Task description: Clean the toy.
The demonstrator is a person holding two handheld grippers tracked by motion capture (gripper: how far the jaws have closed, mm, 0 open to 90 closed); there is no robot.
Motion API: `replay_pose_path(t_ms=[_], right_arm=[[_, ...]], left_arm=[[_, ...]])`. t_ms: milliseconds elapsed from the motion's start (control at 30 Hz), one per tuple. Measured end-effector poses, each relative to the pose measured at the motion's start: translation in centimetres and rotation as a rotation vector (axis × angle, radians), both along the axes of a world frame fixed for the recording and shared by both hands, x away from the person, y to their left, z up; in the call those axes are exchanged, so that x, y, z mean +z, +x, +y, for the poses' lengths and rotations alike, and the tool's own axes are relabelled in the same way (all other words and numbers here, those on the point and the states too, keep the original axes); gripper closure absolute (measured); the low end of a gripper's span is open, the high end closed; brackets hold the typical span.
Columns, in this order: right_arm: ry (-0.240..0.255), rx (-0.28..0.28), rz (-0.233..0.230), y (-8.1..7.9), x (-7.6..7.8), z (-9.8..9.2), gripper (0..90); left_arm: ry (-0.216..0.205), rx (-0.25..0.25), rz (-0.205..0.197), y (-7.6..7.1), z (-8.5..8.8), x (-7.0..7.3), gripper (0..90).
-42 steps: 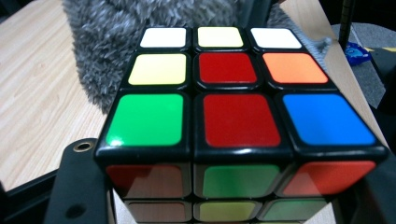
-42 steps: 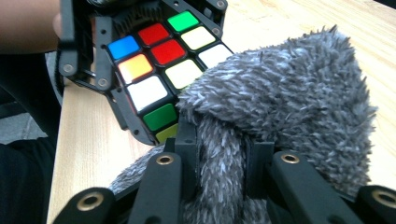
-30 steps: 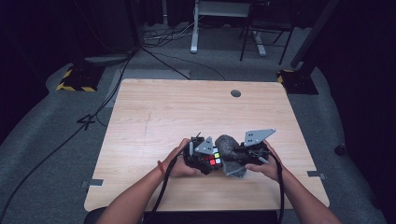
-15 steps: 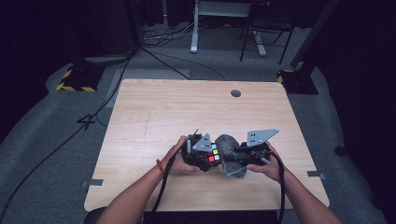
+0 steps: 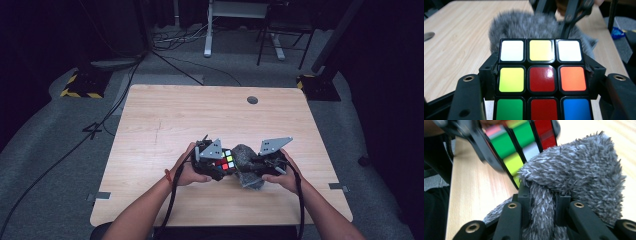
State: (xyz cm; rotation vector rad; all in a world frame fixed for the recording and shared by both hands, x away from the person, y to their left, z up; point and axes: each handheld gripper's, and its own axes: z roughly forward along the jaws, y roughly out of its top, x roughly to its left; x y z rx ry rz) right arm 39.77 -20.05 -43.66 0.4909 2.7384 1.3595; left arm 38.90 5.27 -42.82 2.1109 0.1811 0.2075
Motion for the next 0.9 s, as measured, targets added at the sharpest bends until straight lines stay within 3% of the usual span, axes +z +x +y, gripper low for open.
replay_pose_path(t_ms=[100,267,367,500,567,667,800,900], right_arm=[[-0.019,0.008,0.029,0.3,-0.7,0.2,73.5],[0.081,0.006,0.036,0.2,0.0,-0.4,73.5],[0.132,0.012,0.036,0.1,0.3,-0.6,73.5],[0.168,0.039,0.018,-0.3,1.1,-0.7,73.6],[0.170,0.051,0.003,-0.7,1.5,-0.5,73.6],[0.132,0.052,-0.043,-1.3,2.0,-0.2,73.6],[0.154,0.064,-0.055,-1.6,2.4,-0.2,73.6],[0.141,0.057,-0.070,-1.7,2.6,-0.1,73.6]], left_arm=[[-0.013,-0.009,-0.013,-0.2,0.0,0.4,33.7],[-0.066,-0.008,-0.002,0.1,0.6,0.6,33.6],[-0.033,0.005,-0.010,0.1,0.7,0.3,33.6],[0.058,-0.001,-0.035,-0.1,-0.3,-0.6,33.6],[0.068,-0.010,-0.036,-0.3,-0.7,-0.9,33.6],[0.076,-0.008,-0.033,-0.3,-1.0,-0.9,33.6],[0.112,-0.003,-0.049,-0.4,-1.3,-1.0,33.6],[0.090,-0.026,-0.025,-0.4,-1.3,-1.1,33.7]])
